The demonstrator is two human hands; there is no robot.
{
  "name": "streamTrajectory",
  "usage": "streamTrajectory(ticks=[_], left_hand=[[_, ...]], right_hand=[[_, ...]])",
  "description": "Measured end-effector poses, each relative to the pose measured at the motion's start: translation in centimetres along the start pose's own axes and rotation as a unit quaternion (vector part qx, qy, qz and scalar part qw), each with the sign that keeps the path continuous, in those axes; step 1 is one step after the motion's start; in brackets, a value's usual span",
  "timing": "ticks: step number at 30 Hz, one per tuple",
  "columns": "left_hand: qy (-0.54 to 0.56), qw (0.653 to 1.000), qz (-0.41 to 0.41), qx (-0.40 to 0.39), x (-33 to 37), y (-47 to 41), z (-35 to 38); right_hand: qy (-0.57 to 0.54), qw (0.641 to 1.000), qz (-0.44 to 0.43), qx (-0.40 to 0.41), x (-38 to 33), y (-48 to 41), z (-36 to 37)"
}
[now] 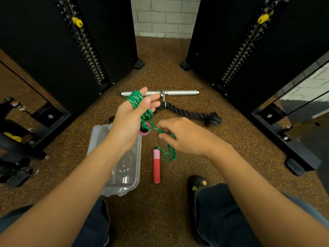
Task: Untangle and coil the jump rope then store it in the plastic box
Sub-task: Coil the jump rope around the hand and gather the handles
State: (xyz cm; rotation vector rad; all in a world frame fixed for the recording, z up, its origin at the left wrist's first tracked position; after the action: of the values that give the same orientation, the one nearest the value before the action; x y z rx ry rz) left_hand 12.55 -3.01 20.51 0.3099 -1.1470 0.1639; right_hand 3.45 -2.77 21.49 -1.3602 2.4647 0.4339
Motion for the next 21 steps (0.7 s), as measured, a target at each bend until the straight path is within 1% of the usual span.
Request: streamTrajectory(ticks=[2,4,6,8,12,16,18,21], left_hand=[[-0.094,0.995,0.02,-0.016,-0.1,0.2,0.6],[-0.22,0.974,0.036,-0.034,-0.4,0.3,1.2],[-0.301,0.951,0.032,-0.056,-1.2,0.3,1.6],[-0.31,0.947,0.009,-0.081,-2.0,0.5,2.0],[-0.292,0.946,-0.058,-0.13,-2.6,1.4,3.2],[-0.31,0.926,-0.1,-0.191,-3.1,2.3,4.3],[-0.285,0.925,-0.137,-0.211,-3.4,2.8,4.6],[-0.212,0.935,-0.177,-0.223,-3.4,3.2,5.0]], right_hand=[[0.009,1.0,-0.008,0.009,-0.3,0.0,-0.3],[0.005,0.999,-0.014,0.028,-0.5,0.1,-0.8],[0.004,0.998,-0.02,0.055,-0.5,0.2,-1.6],[0.008,0.997,-0.016,0.08,-0.2,0.3,-2.5],[-0.025,0.992,0.005,0.122,0.9,0.7,-4.1],[-0.085,0.987,0.029,0.134,2.0,1.0,-4.9],[-0.102,0.983,0.041,0.146,2.6,1.1,-5.2],[-0.147,0.974,0.049,0.162,3.2,1.2,-5.5]])
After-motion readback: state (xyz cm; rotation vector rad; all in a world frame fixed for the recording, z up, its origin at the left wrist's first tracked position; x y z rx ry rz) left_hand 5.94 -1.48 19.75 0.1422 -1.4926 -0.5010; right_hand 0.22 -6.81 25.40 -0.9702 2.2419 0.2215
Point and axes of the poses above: each hand's wrist, its own y-axis away from the middle knuckle, its own z-axis out of the palm, x = y × z, the point moved 10 cm from there along -y, towards the middle knuckle, and after that the axes turned 9 degrees about y, right-handed, at the moved point
